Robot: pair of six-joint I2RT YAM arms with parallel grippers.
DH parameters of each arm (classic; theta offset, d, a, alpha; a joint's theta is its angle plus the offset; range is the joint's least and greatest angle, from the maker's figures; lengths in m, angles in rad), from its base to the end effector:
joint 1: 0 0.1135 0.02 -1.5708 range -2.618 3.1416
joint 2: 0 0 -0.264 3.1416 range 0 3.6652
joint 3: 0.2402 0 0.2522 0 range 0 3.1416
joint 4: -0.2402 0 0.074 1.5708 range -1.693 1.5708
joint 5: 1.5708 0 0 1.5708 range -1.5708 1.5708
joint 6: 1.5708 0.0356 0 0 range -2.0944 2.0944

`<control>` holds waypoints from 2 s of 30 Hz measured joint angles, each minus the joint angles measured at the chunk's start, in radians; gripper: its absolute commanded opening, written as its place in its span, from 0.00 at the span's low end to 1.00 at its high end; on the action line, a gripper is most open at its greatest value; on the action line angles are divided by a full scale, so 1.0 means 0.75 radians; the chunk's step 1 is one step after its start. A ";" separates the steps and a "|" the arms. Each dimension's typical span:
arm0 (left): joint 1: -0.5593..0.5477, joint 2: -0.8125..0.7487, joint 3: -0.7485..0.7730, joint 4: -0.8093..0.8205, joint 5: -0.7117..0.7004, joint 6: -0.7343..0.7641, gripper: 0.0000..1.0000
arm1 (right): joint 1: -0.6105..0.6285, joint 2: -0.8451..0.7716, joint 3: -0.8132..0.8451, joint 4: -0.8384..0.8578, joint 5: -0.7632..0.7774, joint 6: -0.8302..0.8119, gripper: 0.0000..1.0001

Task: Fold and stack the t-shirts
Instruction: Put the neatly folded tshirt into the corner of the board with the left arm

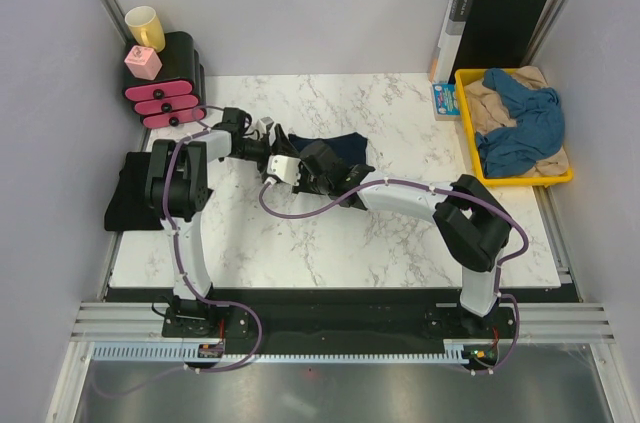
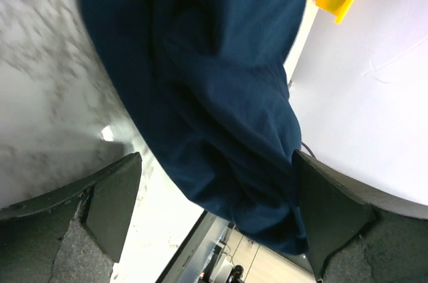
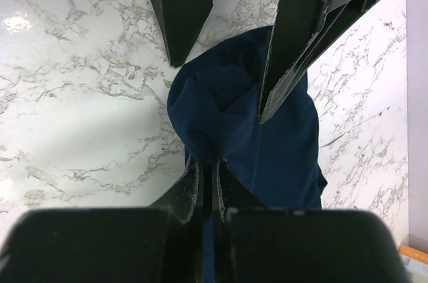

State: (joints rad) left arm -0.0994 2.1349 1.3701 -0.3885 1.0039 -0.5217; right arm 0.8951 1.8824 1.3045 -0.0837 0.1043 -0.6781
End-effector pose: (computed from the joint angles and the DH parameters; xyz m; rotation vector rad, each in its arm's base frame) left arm 0.4122 -0.0713 0.1252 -0.2537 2.6511 -1.5537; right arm 0.2688 0.3295 0.2140 -1.5368 1.6134 0.0023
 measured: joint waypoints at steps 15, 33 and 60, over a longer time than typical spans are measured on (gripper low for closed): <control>0.000 0.042 0.033 0.092 -0.017 -0.042 1.00 | 0.017 0.033 0.010 0.001 -0.009 0.001 0.00; -0.037 0.073 0.068 0.135 -0.036 -0.072 0.34 | 0.039 0.093 0.081 -0.002 -0.024 0.006 0.00; -0.025 0.007 0.064 0.016 -0.096 0.045 0.02 | -0.116 -0.129 0.058 -0.054 0.170 0.095 0.95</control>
State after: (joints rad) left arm -0.1181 2.1403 1.4178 -0.3763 0.9318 -0.4881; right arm 0.8078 1.7855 1.3483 -0.1246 0.2321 -0.6067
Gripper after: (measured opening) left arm 0.092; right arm 0.948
